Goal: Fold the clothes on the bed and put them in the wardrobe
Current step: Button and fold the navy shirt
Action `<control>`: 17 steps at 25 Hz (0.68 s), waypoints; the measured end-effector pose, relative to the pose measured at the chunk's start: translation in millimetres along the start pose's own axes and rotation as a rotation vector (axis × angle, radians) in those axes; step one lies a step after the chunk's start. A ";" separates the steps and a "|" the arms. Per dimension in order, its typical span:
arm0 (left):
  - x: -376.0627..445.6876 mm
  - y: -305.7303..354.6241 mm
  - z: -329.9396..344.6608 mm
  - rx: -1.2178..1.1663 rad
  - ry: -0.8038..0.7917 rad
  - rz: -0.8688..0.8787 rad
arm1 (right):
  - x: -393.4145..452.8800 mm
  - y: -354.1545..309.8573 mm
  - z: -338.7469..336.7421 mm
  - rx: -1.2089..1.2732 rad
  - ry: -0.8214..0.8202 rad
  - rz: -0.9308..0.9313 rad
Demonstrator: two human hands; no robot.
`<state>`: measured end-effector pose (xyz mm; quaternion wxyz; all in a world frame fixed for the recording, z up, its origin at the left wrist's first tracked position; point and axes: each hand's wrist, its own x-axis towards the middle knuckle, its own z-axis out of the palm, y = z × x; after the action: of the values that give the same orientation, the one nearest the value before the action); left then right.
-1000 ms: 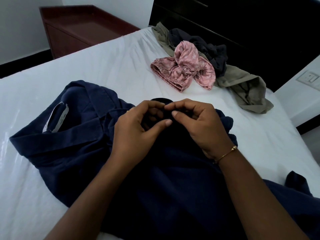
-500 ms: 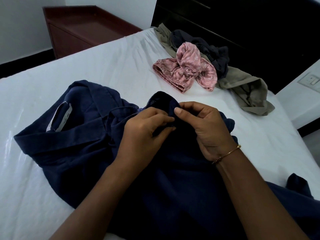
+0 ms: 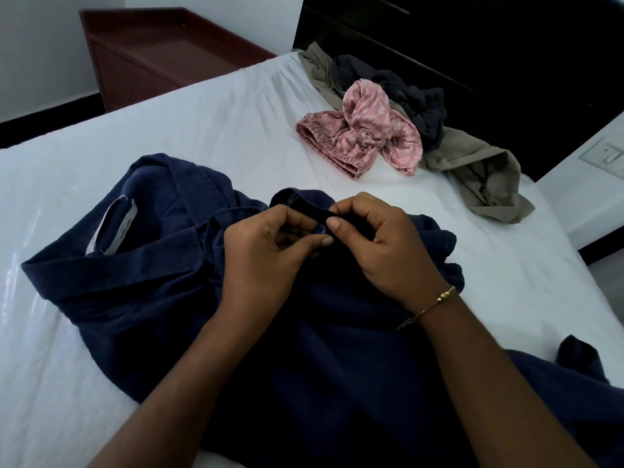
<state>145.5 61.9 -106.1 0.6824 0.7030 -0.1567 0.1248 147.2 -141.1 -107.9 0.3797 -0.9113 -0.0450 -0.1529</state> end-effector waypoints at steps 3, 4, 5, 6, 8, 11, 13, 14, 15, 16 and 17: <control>-0.7 3.8 -1.1 0.024 0.000 0.026 | -1.0 2.0 0.2 -0.052 0.011 -0.072; -0.4 3.9 -1.3 0.029 -0.001 0.022 | -1.0 1.9 -1.3 -0.053 0.004 -0.083; -0.4 4.3 -1.5 0.037 -0.003 0.019 | -1.2 1.2 -3.3 -0.050 -0.007 -0.089; -0.2 4.6 -1.4 0.042 -0.007 0.015 | -1.5 0.6 -5.3 -0.046 -0.016 -0.091; 0.4 3.5 -2.5 0.045 -0.023 0.012 | -1.9 0.2 -8.9 -0.042 -0.034 -0.089; 1.3 1.5 -4.0 0.114 -0.024 0.077 | -2.3 1.5 -14.7 -0.033 -0.070 -0.076; 0.9 1.1 -4.1 0.145 -0.020 0.095 | -1.1 0.8 -19.0 -0.051 -0.091 -0.079; 1.4 0.6 -5.5 0.156 -0.033 0.099 | -1.1 0.1 -20.3 -0.063 -0.102 -0.086; 2.7 -0.4 -7.2 0.188 -0.051 0.137 | -1.2 -0.4 -21.2 -0.068 -0.115 -0.092; 4.5 -2.3 -8.5 0.244 -0.063 0.215 | -1.3 -0.8 -21.5 -0.064 -0.131 -0.095; 5.7 -4.9 -9.6 0.299 -0.072 0.310 | -1.3 -1.4 -21.6 -0.057 -0.147 -0.095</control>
<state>153.1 71.3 -108.0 0.5373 0.7677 -0.2670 0.2251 140.4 -155.4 -93.0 0.3416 -0.9273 -0.1118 -0.1046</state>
